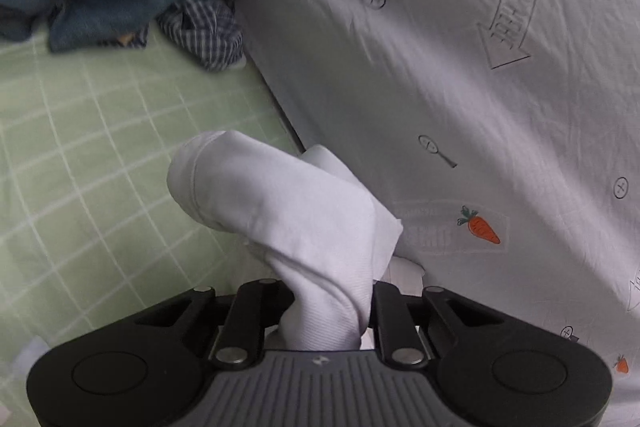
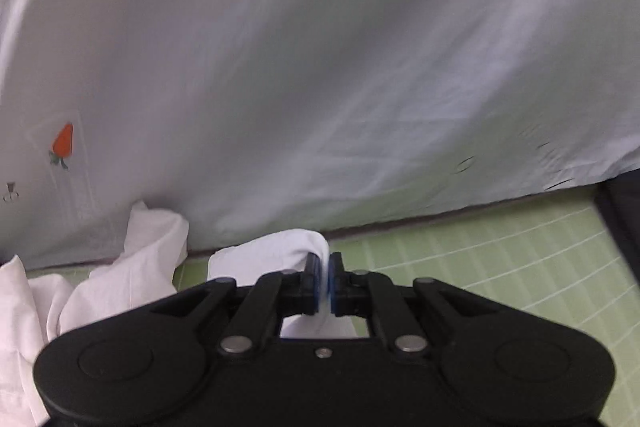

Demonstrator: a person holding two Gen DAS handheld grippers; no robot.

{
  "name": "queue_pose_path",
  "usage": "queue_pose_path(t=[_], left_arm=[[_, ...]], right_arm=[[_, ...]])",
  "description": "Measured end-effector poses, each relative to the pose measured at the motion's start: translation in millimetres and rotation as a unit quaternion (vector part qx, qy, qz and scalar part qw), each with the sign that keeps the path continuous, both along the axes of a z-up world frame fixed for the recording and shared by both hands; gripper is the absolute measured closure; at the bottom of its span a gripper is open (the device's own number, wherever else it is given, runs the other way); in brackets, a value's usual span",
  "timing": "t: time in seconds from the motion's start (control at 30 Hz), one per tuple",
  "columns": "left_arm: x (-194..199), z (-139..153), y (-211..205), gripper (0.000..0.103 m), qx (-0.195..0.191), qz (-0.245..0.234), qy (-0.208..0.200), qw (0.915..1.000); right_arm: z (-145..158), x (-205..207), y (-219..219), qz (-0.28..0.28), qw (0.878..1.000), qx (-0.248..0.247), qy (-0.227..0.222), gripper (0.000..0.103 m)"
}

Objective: Fold clothes

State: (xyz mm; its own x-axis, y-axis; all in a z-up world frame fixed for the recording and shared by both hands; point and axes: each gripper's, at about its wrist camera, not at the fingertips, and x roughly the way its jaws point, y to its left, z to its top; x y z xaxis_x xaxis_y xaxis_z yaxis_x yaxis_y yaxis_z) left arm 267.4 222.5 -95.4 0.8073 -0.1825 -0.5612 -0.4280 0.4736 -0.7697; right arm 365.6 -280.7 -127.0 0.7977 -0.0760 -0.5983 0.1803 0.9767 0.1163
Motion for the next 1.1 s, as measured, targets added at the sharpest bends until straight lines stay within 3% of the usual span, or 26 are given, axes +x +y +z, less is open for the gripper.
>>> queue_pose_path(t=[0.13, 0.2, 0.3, 0.43, 0.5, 0.63, 0.73, 0.77, 0.9, 1.0, 1.1], left_arm=[[-74, 13, 18, 0.087, -0.001, 0.021, -0.008, 0.9997], [-112, 15, 24, 0.087, 0.004, 0.033, -0.004, 0.9994], [-169, 8, 26, 0.086, -0.010, 0.052, 0.008, 0.9986], [-213, -15, 13, 0.085, 0.005, 0.053, 0.074, 0.9958], [-224, -22, 7, 0.085, 0.016, 0.045, 0.095, 0.9943], [-239, -23, 0, 0.084, 0.006, 0.039, 0.087, 0.9954], [-242, -19, -6, 0.081, 0.028, 0.026, 0.090, 0.9952], [-244, -20, -7, 0.079, 0.025, 0.027, 0.091, 0.9951], [-256, -32, -7, 0.060, -0.031, 0.058, 0.086, 0.9941], [-265, -43, -7, 0.058, -0.065, 0.077, 0.087, 0.9911], [-264, -52, -8, 0.058, -0.075, 0.083, 0.094, 0.9892]], right_arm=[[28, -96, -34, -0.065, 0.996, -0.033, -0.050, 0.099], [26, -143, -41, -0.106, 0.991, -0.059, -0.054, 0.099], [5, -216, -63, -0.167, 0.981, -0.097, -0.020, 0.099], [-55, -286, -89, -0.208, 0.974, -0.022, 0.083, 0.099], [-73, -313, -96, -0.209, 0.972, 0.011, 0.111, 0.098], [-80, -328, -92, -0.207, 0.970, 0.053, 0.112, 0.095], [-86, -329, -102, -0.222, 0.964, 0.104, 0.102, 0.088], [-88, -329, -105, -0.226, 0.962, 0.121, 0.098, 0.080], [-96, -330, -117, -0.244, 0.948, 0.188, 0.084, 0.054], [-102, -329, -125, -0.254, 0.936, 0.231, 0.073, 0.042], [-101, -325, -126, -0.251, 0.935, 0.243, 0.064, 0.040]])
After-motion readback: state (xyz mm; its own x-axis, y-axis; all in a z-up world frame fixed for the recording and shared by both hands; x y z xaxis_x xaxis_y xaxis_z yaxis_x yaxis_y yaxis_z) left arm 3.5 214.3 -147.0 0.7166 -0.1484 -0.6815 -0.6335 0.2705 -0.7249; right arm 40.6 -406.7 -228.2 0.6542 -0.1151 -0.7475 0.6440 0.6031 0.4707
